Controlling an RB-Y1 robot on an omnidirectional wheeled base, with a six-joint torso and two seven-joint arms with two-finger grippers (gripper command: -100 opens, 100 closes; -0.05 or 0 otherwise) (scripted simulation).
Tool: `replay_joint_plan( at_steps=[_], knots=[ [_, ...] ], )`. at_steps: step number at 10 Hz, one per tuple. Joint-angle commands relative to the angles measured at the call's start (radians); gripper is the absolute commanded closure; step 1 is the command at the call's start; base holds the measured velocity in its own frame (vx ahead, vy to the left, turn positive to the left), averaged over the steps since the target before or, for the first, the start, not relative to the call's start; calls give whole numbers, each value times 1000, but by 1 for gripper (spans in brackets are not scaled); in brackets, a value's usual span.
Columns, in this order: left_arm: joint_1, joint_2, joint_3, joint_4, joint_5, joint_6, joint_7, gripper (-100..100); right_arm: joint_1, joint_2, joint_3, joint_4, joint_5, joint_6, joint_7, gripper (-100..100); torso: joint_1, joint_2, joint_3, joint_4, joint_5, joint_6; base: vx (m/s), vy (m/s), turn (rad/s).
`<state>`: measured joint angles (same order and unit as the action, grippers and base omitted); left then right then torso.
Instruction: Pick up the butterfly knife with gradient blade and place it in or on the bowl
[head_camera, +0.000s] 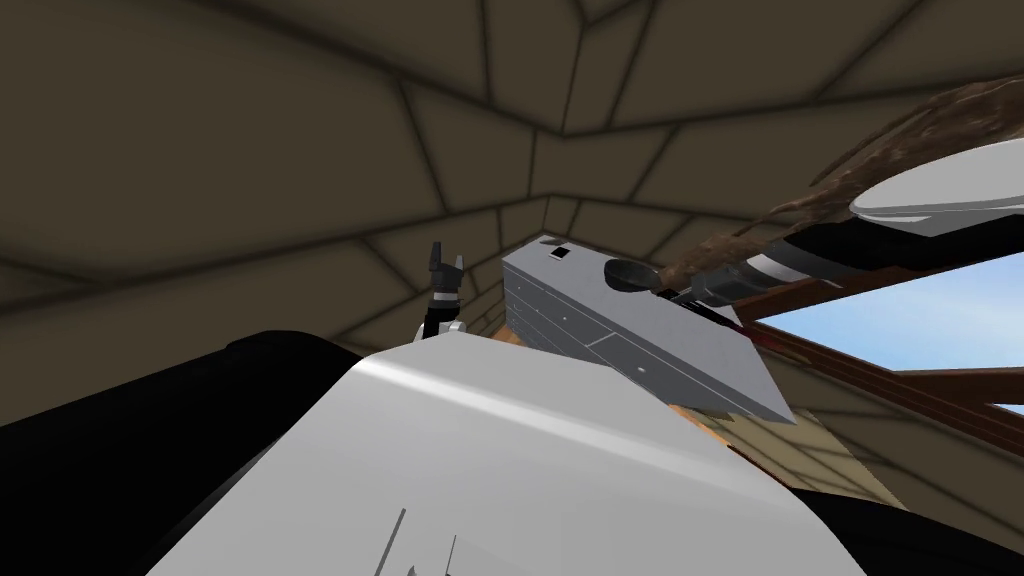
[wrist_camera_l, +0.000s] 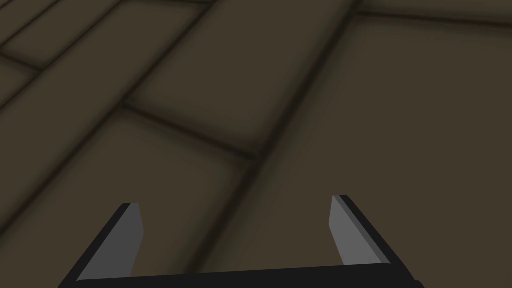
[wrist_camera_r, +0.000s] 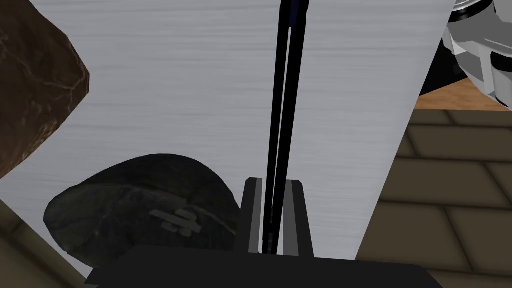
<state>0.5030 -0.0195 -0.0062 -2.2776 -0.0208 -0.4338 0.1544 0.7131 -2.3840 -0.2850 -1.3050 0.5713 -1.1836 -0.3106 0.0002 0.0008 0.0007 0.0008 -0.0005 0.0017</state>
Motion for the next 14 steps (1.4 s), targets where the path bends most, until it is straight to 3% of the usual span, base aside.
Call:
replay_joint_plan(
  at_steps=[1, 8, 14],
  knots=[
    [0, 0, 0, 0, 0, 0, 0, 0, -11, -3, 2, 34, -10, -28, -15, 100, 0, 0, 0, 0, 0, 0, -6, 16, 170],
    [0, 0, 0, 0, 0, 0, 0, 0, -23, -19, 18, 203, -58, -156, -56, 100, 0, -2, -1, -1, 0, -1, 9, 17, 213],
    [0, 0, 0, 0, 0, 0, 0, 0, -12, -32, 56, 343, -86, -259, -84, 100, -3, -3, -3, -2, -1, -4, 3, -20, 274]
  ],
)
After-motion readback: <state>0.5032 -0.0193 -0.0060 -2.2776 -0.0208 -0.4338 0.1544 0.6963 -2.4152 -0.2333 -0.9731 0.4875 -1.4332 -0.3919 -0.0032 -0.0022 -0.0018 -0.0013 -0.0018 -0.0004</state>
